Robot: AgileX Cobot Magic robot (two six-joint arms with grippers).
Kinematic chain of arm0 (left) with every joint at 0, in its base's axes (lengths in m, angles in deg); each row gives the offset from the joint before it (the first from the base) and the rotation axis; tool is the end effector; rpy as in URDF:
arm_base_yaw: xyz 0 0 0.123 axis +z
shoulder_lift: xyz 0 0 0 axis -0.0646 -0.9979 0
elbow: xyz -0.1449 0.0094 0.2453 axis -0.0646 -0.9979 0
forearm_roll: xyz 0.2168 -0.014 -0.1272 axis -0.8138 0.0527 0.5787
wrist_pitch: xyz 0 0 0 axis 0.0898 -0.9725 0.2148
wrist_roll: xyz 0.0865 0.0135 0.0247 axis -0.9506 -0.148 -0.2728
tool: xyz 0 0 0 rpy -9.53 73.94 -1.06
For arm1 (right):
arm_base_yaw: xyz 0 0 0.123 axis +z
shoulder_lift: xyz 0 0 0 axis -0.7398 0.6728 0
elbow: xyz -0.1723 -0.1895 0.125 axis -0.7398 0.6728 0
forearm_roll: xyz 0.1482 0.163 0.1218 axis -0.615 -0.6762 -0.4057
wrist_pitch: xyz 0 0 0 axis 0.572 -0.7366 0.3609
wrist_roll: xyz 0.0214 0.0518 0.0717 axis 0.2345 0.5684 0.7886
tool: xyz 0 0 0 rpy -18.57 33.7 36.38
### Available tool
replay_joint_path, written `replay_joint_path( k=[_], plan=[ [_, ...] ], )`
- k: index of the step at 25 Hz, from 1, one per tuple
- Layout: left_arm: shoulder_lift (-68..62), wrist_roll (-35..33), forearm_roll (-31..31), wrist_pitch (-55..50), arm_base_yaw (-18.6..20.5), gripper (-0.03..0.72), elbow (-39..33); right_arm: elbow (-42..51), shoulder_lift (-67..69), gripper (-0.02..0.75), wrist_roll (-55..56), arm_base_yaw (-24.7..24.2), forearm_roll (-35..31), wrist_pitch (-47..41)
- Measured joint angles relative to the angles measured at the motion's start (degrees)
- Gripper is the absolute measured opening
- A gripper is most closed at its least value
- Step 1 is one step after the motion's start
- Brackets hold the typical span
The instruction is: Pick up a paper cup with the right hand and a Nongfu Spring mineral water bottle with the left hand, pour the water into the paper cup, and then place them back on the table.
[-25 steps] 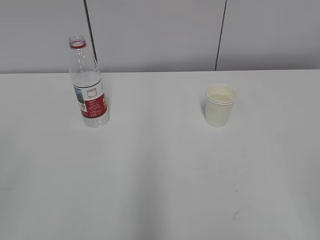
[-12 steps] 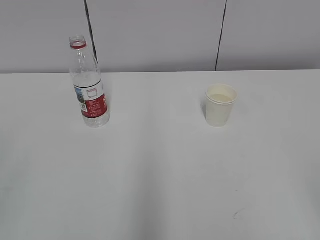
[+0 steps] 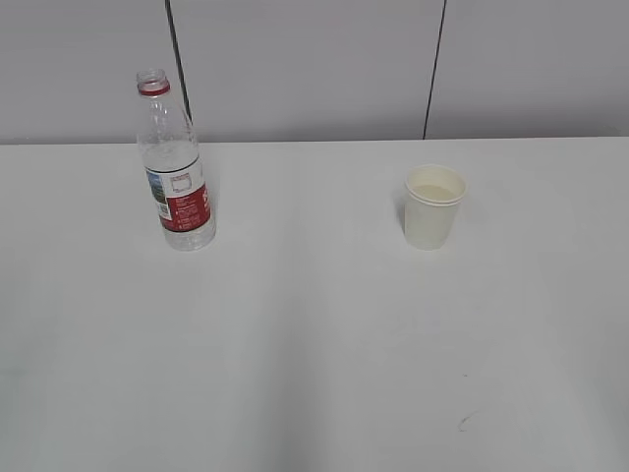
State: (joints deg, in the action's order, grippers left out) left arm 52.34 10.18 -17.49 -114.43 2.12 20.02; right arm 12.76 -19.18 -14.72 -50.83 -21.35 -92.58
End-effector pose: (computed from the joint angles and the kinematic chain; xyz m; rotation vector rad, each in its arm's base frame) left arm -0.0133 0.0036 0.2881 0.0240 2.0043 0.0281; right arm 0.0007 -0.0026 0.2567 -0.0217 2.1008 -0.1185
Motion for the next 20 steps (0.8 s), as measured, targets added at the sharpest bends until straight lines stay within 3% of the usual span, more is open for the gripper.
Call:
replay_joint_path(
  k=[20],
  plan=[
    [0.0, 0.0, 0.0, 0.0, 0.0, 0.592, 0.0, 0.0, 0.0, 0.582, -0.9, 0.0, -0.1, 0.0]
  ],
)
